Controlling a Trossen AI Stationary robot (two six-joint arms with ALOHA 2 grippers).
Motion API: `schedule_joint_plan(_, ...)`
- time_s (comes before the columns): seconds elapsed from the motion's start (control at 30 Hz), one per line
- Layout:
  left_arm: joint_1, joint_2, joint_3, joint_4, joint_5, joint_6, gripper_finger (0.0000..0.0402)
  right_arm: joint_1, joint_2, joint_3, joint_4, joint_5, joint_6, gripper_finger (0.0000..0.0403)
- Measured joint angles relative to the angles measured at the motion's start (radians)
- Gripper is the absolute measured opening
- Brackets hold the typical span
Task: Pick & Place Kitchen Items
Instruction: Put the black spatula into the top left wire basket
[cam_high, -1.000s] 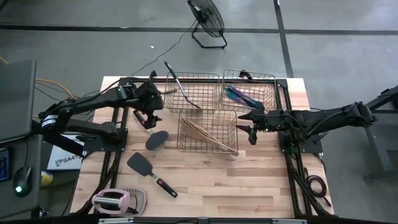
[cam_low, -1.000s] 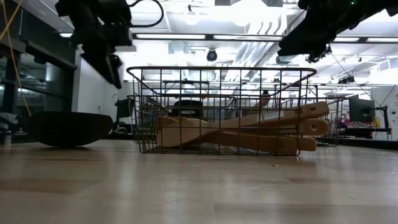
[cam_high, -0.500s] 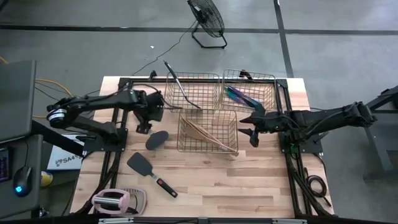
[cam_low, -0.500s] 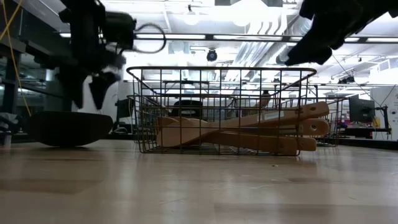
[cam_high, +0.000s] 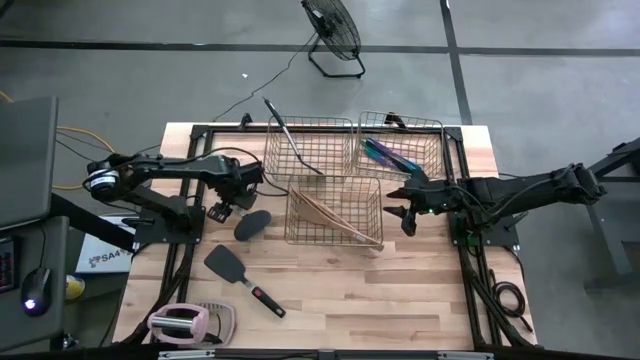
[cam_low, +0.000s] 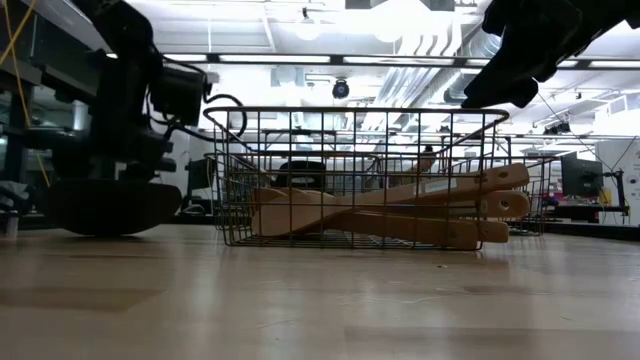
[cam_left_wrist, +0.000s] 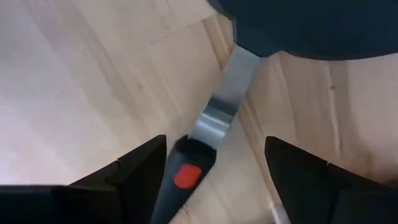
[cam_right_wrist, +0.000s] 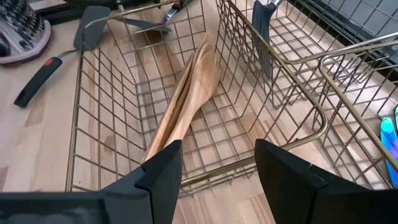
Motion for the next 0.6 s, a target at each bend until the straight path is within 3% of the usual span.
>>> schedule_joint_plan(0.37, 0.000, -0.001, -0.086, 0.170, -0.017, 0.214, 0.0269, 0.000, 0.000, 0.000, 0.000, 0.000, 0.004, 0.0193)
schedule_joint_plan(0.6, 0.000, -0.003, -0.103, 0.189, -0.028, 0.236, 0.0263, 0.000, 0.000, 0.000, 0.000, 0.000, 0.004, 0.0193)
